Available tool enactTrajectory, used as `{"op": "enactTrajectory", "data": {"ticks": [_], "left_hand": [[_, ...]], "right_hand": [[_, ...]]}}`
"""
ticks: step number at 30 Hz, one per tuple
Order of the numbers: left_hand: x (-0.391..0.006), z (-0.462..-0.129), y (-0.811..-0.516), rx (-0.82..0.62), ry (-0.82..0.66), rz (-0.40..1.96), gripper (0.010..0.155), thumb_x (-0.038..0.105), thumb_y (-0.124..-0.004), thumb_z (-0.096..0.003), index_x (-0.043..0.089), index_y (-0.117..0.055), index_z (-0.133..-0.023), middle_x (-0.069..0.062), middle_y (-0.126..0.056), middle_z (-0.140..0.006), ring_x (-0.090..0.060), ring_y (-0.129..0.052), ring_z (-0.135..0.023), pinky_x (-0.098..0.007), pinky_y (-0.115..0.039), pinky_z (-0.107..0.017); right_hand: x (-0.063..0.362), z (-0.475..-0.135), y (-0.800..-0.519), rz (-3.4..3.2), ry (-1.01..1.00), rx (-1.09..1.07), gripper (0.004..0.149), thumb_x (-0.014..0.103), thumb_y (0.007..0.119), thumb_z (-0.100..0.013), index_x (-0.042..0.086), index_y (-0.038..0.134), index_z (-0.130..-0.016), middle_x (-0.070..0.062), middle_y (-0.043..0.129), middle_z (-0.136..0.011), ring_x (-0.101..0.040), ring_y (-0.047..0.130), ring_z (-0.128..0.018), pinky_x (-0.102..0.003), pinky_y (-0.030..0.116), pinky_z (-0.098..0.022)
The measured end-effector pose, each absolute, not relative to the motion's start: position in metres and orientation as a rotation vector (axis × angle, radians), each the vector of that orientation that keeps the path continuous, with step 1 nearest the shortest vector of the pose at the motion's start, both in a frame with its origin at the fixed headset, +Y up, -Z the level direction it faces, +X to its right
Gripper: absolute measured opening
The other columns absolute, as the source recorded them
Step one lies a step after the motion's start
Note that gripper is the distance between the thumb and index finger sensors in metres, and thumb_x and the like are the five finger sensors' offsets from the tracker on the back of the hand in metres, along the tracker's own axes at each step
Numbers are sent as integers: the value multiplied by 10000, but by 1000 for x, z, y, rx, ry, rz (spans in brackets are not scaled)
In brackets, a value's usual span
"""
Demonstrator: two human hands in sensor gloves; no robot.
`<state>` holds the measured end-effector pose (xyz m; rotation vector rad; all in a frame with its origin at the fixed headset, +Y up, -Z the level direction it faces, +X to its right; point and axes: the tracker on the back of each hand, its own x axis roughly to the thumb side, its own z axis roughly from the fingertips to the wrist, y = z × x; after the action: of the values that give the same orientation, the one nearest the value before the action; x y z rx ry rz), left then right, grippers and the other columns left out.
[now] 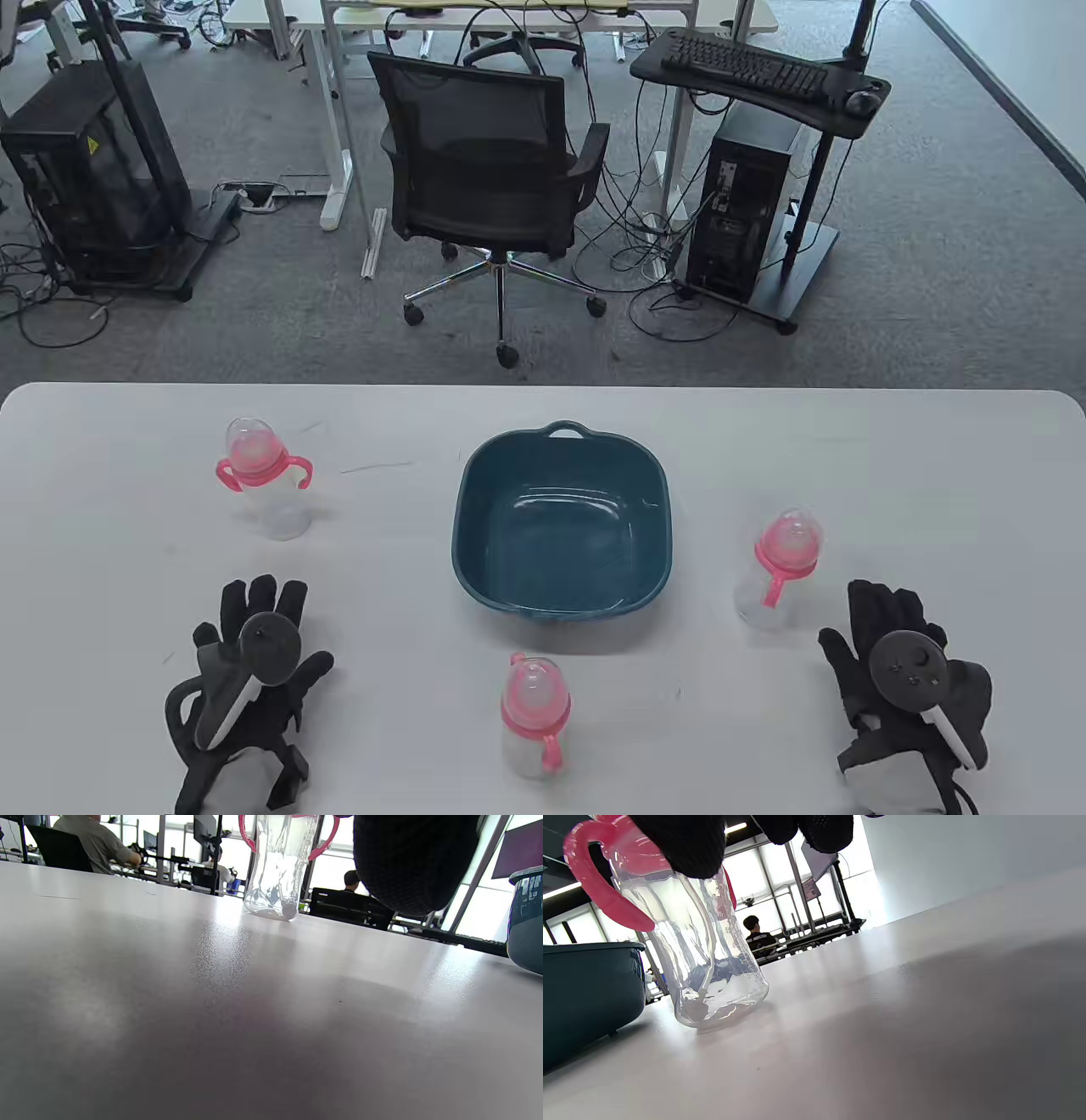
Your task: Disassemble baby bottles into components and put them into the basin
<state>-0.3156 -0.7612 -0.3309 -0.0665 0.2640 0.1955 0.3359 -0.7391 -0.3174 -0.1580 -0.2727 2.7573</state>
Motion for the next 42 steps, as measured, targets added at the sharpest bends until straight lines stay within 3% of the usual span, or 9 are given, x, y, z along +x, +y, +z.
{"op": "enactTrajectory", "data": {"ticks": [12, 17, 20, 32, 38, 42], "left_hand": [[-317, -332, -761, -53, 259, 202, 882, 579, -809, -383, 524, -240, -1055, 165, -94, -1164, -166, -21, -1166, -567, -153, -824], [-309, -326, -743, 31, 187, 254, 878, 579, -806, -385, 518, -245, -1058, 156, -103, -1165, -174, -24, -1166, -570, -160, -822], [-295, -320, -723, 104, 85, 304, 866, 581, -800, -391, 505, -263, -1066, 144, -137, -1173, -191, -58, -1174, -576, -185, -820], [-222, -300, -650, 146, -361, 558, 743, 608, -782, -402, 440, -509, -1072, 86, -463, -1172, -255, -347, -1186, -598, -377, -792], [-180, -292, -638, -53, -557, 708, 880, 658, -827, -359, 426, -436, -1113, 55, -397, -1201, -313, -344, -1196, -633, -375, -788], [-154, -296, -643, -116, -626, 654, 966, 676, -859, -327, 425, -374, -1123, 58, -353, -1208, -337, -350, -1194, -642, -385, -784]], "right_hand": [[336, -317, -739, 2748, -275, -159, 679, 423, 728, -565, 162, 424, -1112, -151, 467, -1160, -430, 307, -1062, -690, 299, -696], [337, -317, -739, 2741, -276, -161, 678, 424, 726, -567, 164, 421, -1114, -150, 464, -1162, -428, 302, -1064, -690, 295, -697], [337, -318, -739, 2734, -274, -159, 678, 425, 725, -567, 163, 423, -1114, -152, 465, -1161, -429, 302, -1063, -690, 294, -697], [337, -317, -738, 2724, -273, -157, 677, 428, 723, -567, 163, 426, -1115, -152, 463, -1162, -432, 300, -1063, -691, 289, -697], [336, -318, -738, 2725, -265, -150, 673, 428, 723, -567, 162, 432, -1113, -154, 464, -1162, -432, 300, -1063, -692, 289, -696], [337, -318, -738, 2720, -267, -147, 675, 429, 722, -567, 162, 430, -1114, -155, 464, -1162, -432, 300, -1063, -692, 289, -696]]}}
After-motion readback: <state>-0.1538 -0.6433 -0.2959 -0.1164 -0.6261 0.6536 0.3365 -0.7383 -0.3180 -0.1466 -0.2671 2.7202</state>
